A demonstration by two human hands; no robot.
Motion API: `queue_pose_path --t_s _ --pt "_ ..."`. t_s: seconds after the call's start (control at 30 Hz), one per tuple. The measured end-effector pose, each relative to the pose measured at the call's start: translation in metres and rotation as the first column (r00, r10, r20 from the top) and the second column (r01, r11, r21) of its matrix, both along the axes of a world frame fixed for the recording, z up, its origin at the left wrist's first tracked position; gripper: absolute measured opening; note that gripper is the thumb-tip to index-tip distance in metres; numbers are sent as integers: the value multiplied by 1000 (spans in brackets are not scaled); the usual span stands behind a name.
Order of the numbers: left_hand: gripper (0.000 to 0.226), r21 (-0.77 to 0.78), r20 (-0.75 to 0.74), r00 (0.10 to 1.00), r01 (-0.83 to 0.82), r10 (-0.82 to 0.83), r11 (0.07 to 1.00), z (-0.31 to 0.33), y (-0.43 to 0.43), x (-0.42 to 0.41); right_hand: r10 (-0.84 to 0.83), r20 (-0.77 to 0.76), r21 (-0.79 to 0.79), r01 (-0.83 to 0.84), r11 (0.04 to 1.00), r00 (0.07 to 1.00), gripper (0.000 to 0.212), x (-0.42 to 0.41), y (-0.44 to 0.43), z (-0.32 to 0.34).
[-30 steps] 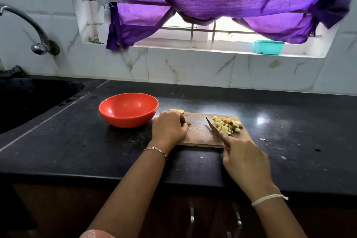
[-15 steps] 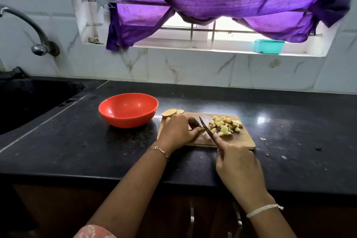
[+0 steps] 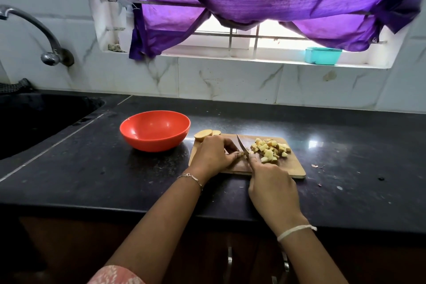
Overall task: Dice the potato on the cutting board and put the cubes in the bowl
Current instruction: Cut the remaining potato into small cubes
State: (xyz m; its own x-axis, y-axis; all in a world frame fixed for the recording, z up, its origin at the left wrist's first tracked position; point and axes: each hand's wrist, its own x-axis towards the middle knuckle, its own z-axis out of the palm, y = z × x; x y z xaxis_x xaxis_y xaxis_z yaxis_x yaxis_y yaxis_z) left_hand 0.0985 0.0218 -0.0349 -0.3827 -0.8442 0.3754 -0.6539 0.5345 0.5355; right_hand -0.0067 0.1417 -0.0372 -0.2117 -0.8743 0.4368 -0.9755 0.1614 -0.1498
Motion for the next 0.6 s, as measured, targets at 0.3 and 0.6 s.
queue_pose_path --t_s 0.3,0.6 --pt "18 -22 -2 1000 2 -2 1000 2 0 0 26 -6 -32 -26 999 1000 57 -2 18 -6" --pt "12 16 -18 999 43 -43 999 2 0 2 36 -126 31 -32 999 991 54 4 -10 -2"
